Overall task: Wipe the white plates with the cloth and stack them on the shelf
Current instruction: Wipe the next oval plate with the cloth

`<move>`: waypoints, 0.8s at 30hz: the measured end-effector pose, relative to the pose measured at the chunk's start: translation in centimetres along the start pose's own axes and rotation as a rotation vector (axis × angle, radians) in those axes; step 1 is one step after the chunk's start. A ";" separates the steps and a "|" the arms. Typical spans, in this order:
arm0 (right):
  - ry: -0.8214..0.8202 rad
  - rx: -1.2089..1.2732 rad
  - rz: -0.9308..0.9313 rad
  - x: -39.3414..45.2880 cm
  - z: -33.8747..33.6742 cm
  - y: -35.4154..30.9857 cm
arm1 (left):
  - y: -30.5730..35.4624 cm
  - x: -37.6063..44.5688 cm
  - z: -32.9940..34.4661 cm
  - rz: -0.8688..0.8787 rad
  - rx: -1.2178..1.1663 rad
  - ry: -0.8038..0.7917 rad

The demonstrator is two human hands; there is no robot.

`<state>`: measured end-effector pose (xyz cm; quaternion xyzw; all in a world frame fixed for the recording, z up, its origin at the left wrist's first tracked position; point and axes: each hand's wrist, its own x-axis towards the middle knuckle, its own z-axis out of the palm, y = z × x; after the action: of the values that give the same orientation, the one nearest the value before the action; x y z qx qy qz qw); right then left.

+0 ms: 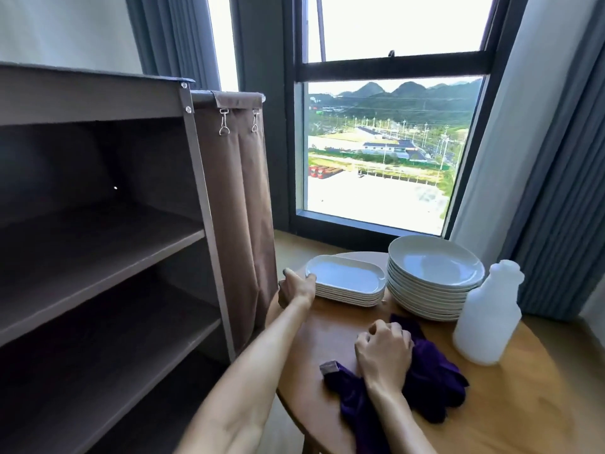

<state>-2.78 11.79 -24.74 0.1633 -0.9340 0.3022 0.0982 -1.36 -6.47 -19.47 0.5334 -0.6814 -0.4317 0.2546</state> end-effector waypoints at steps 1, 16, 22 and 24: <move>0.008 0.000 -0.007 0.1 0.2 0.1 | 0.3 0.2 -0.1 -0.008 0.006 0.005; 0.071 0.066 -0.059 0.6 0.8 0.3 | 2.1 1.0 0.5 0.020 0.083 -0.010; 0.053 0.193 -0.049 0.5 0.1 0.1 | 2.9 -0.3 -1.4 -0.166 -0.361 -0.117; 0.076 0.356 -0.029 0.7 -0.9 0.0 | 3.1 -1.8 -2.8 -0.274 -0.586 -0.185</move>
<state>-3.30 12.14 -23.82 0.1802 -0.8589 0.4672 0.1074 -0.14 -5.51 -15.23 0.4826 -0.4705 -0.6861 0.2739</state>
